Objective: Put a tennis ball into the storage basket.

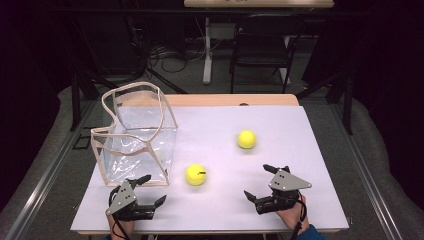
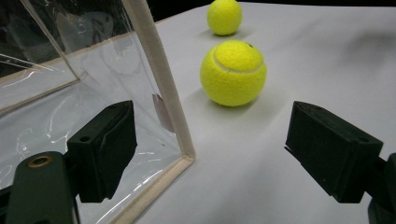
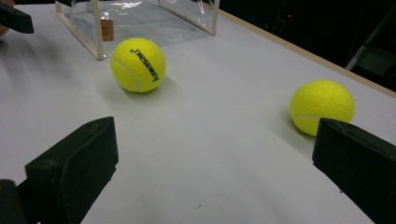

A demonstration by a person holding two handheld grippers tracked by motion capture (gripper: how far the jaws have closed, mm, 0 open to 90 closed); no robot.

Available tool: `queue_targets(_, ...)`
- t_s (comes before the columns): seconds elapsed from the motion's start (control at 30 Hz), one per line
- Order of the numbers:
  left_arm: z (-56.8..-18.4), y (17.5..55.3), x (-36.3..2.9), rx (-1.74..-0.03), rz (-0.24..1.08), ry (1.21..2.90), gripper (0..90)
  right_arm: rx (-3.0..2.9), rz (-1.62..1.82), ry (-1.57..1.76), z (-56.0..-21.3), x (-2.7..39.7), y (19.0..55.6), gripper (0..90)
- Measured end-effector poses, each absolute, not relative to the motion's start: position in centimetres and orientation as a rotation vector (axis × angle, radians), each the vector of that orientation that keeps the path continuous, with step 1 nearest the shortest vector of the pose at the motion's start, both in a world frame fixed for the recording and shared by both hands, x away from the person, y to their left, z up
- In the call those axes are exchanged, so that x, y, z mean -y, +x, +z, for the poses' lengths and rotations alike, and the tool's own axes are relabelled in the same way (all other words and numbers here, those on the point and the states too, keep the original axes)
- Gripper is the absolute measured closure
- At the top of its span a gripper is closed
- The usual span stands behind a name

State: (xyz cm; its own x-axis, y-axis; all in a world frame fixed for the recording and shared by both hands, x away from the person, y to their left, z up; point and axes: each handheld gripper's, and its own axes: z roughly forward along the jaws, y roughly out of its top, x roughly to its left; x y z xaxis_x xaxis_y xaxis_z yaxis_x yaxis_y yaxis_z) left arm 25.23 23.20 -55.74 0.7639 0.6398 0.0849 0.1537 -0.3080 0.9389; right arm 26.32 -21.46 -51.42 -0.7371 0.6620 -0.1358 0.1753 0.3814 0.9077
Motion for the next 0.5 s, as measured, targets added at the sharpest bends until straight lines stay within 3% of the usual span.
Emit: queue_targets(0.5, -55.7, 25.1, -23.2, -0.603, 0.55, 1.852, 15.9, -2.21, 1.328, 0.677, -50.4, 19.0, 28.3, 0.0)
